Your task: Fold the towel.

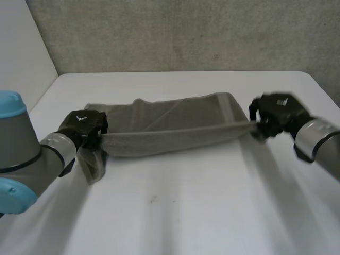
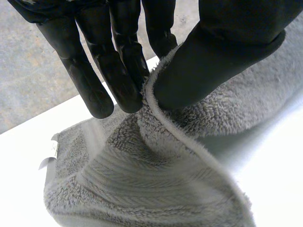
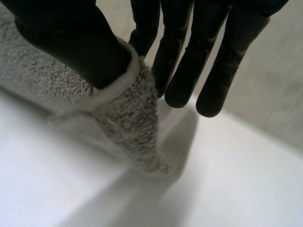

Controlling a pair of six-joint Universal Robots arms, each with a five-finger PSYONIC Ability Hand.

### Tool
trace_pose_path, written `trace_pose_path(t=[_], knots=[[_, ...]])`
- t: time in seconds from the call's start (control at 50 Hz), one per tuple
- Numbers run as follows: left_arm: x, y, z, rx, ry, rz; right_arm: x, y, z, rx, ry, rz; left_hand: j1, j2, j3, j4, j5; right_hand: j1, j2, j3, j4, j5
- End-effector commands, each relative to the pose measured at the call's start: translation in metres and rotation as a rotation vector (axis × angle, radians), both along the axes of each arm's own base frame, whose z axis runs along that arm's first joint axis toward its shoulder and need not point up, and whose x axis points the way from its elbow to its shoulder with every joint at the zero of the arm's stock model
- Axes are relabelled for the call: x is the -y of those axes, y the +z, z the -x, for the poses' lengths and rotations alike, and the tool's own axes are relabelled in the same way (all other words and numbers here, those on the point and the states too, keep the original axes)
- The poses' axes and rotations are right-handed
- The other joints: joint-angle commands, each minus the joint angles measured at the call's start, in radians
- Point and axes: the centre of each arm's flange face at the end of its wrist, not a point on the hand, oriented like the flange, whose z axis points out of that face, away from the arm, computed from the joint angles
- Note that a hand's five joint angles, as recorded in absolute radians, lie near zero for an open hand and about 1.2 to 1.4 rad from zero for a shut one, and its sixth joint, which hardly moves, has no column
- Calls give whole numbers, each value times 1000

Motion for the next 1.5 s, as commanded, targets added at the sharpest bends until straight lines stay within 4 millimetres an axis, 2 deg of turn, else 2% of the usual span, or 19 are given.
trace_pose_path(t=[0.02, 0.14, 0.26, 0.34, 0.38, 0.56, 0.68, 0.74, 0.76, 0.8, 0.82, 0.86, 0.92, 1.0, 1.1, 1.22, 1.32, 1.44, 1.5], knots=[[-22, 43, -5, 5, -8, -4, -22, 85, 2, -27, 20, 229, 204, 180, 180, 179, 190, 13, 187, 183, 182, 194], [-55, 126, -10, -36, -54, 126, -52, 144, 7, -200, 53, 288, 204, 180, 180, 179, 190, 13, 187, 183, 182, 194], [-67, 152, -10, -35, -119, 141, -58, 163, 9, -302, 64, 299, 204, 180, 180, 179, 190, 13, 187, 183, 182, 194], [-50, 131, -13, 48, -123, 90, -39, 137, 6, -358, 89, 164, 204, 180, 180, 179, 190, 13, 187, 183, 182, 194], [-29, 93, -9, 122, -140, -11, -23, 105, 2, -405, 97, 56, 204, 180, 180, 179, 190, 13, 187, 183, 182, 194], [34, 13, 6, 221, -152, -151, 10, 33, -20, -564, 129, -74, 204, 180, 180, 179, 190, 13, 187, 183, 182, 194], [72, 24, 18, 195, -146, -29, 53, 22, -36, -498, 81, 20, 204, 180, 180, 179, 190, 13, 187, 183, 182, 194], [108, 96, 35, 94, -120, 319, 90, 86, -46, -308, -36, 314, 204, 180, 180, 179, 190, 13, 187, 183, 182, 194], [108, 96, 35, 94, -120, 320, 90, 87, -46, -308, -36, 315, 204, 180, 180, 179, 190, 13, 187, 183, 182, 194], [115, 161, 46, -43, -105, 573, 96, 152, -48, -128, -94, 536, 204, 180, 180, 179, 190, 13, 187, 183, 182, 194], [115, 161, 46, -44, -105, 574, 96, 152, -48, -127, -94, 537, 204, 180, 180, 179, 190, 13, 187, 183, 182, 194], [110, 215, 48, -191, -103, 755, 88, 211, -44, 45, -125, 718, 204, 180, 180, 179, 190, 13, 187, 183, 182, 194], [98, 252, 43, -315, -96, 846, 75, 249, -36, 164, -160, 820, 204, 180, 180, 179, 190, 13, 187, 183, 182, 194], [94, 259, 38, -376, -74, 833, 65, 264, -33, 211, -165, 847, 204, 180, 180, 179, 190, 13, 187, 183, 182, 194], [98, 222, 29, -335, -29, 653, 68, 232, -36, 134, -103, 706, 204, 180, 180, 179, 190, 13, 187, 183, 182, 194], [94, 124, 8, -217, 40, 266, 64, 150, -43, -27, 13, 398, 204, 180, 180, 179, 190, 13, 187, 183, 182, 194], [65, 35, 1, -75, 3, 27, 42, 56, -39, -219, 79, 135, 204, 180, 180, 179, 190, 13, 187, 183, 182, 194], [35, -20, 0, 110, -113, -40, 14, -13, -31, -314, 126, -36, 204, 180, 180, 179, 190, 13, 187, 183, 182, 194], [31, -28, -1, 142, -130, -38, 11, -24, -27, -320, 124, -52, 204, 180, 180, 179, 190, 13, 187, 183, 182, 194]])
